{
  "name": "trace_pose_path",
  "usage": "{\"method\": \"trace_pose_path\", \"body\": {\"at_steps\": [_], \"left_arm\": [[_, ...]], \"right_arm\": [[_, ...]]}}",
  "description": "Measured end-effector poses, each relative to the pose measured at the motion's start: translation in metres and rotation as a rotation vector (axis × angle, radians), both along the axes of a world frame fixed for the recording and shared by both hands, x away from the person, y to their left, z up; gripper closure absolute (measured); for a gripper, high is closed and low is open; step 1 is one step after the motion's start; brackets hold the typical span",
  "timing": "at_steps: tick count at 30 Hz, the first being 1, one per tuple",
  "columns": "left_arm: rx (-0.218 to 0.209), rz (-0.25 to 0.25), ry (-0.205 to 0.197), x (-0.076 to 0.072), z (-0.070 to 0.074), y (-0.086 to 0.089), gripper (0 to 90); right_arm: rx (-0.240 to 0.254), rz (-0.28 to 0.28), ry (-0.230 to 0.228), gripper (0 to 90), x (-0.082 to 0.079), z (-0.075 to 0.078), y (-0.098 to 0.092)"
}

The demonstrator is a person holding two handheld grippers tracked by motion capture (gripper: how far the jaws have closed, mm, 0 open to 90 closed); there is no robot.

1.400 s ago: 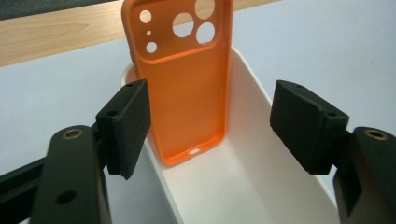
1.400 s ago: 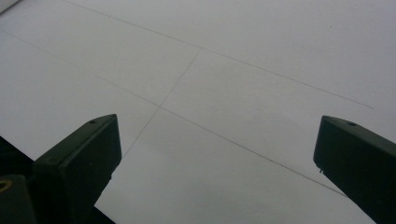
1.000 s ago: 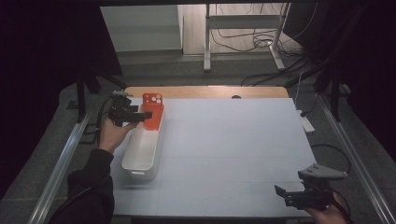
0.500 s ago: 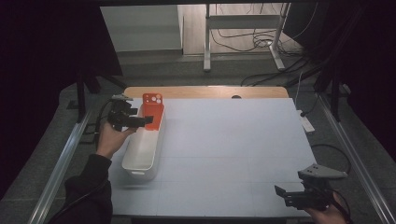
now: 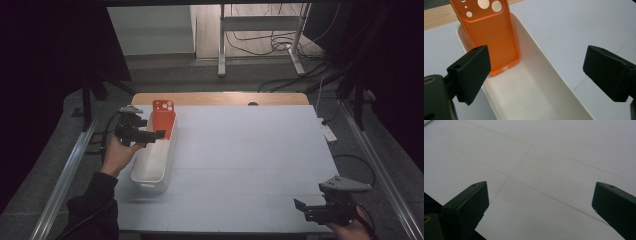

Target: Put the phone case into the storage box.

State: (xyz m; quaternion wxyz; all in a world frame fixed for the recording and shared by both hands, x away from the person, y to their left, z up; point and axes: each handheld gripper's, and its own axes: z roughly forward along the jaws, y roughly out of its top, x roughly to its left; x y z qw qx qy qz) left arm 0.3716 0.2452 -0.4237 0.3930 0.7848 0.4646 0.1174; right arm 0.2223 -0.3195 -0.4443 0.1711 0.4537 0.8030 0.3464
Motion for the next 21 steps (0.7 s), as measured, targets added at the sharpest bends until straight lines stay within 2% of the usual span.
{"method": "trace_pose_path", "body": {"at_steps": [21], "left_arm": [[-0.011, -0.025, -0.032, -0.027, -0.001, 0.001, 3.6]], "right_arm": [[-0.003, 0.002, 0.001, 0.6, 0.0, 0.0, 0.001]]}}
